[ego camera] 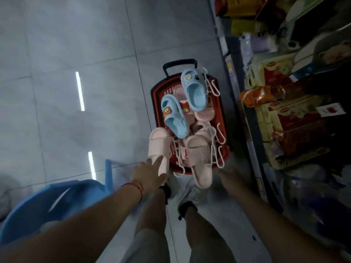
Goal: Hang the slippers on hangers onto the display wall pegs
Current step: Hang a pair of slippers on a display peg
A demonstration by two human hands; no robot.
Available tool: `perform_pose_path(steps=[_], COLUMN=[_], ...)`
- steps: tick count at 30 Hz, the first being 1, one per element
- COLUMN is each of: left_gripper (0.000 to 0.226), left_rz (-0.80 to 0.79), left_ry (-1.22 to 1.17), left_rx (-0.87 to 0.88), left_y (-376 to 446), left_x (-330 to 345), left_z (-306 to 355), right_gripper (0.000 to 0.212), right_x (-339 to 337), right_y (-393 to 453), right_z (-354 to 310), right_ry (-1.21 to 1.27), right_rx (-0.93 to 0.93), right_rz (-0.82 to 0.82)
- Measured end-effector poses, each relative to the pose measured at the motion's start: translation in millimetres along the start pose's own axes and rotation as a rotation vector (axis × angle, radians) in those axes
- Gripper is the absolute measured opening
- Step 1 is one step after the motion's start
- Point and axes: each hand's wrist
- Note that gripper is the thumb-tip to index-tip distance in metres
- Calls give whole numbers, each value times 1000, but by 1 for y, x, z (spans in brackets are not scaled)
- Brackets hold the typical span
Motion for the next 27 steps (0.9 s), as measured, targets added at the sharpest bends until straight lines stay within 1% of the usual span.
perform_pose_path(steps=[1, 2, 3, 4, 5, 6, 7, 9, 10, 13, 14, 16, 17, 21, 24, 27], left_gripper=[76, 77, 76, 73, 69, 64, 58, 46, 44, 40, 46, 64, 65, 34, 24, 18], left_rz=[3, 14, 43, 89, 140, 183, 208, 219, 218, 204, 217, 254, 267, 330, 375, 370], left_ry=[-51, -117, -195, -291, -414, -558, -716, -1044, -1204, -1581, -1675, -1743, -1732, -1725, -1761, -1840], left_rx=[-16, -48, -97, -162, -236, -315, -388, -468, -487, -565, -573, -571, -555, -505, -475, -464], left_y=[10, 20, 29, 39, 49, 59, 67, 81, 88, 108, 112, 121, 125, 131, 125, 118], left_x=[9, 17, 24, 31, 38, 45, 52, 60, 63, 71, 73, 76, 77, 75, 71, 71], left_z=[1, 2, 4, 5, 5, 6, 7, 10, 13, 16, 17, 17, 17, 25, 36, 41], right_gripper=[23, 29, 50, 74, 91, 93, 81, 49, 41, 39, 40, 41, 41, 35, 26, 19], right_x=[6, 14, 21, 28, 33, 38, 40, 45, 48, 55, 55, 55, 54, 56, 58, 62], right_y=[11, 27, 46, 69, 85, 101, 103, 108, 115, 137, 142, 150, 153, 157, 152, 144], right_z=[-1, 0, 5, 12, 16, 19, 16, 9, 8, 11, 13, 17, 18, 17, 12, 6], right_ry=[40, 82, 126, 195, 288, 384, 470, 634, 700, 914, 957, 1017, 1031, 1177, 1317, 1487], right_rx=[18, 48, 82, 124, 159, 192, 235, 307, 330, 394, 426, 488, 510, 552, 513, 425], right_rz=[-23, -39, -57, -45, -20, -9, -23, -70, -84, -174, -212, -283, -320, -403, -382, -376])
Point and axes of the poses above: each hand's wrist, its own y-axis towards the middle knuckle, its own x-axis out of the palm, z = x × y, and after that the axes turned 3 degrees about x, right-handed
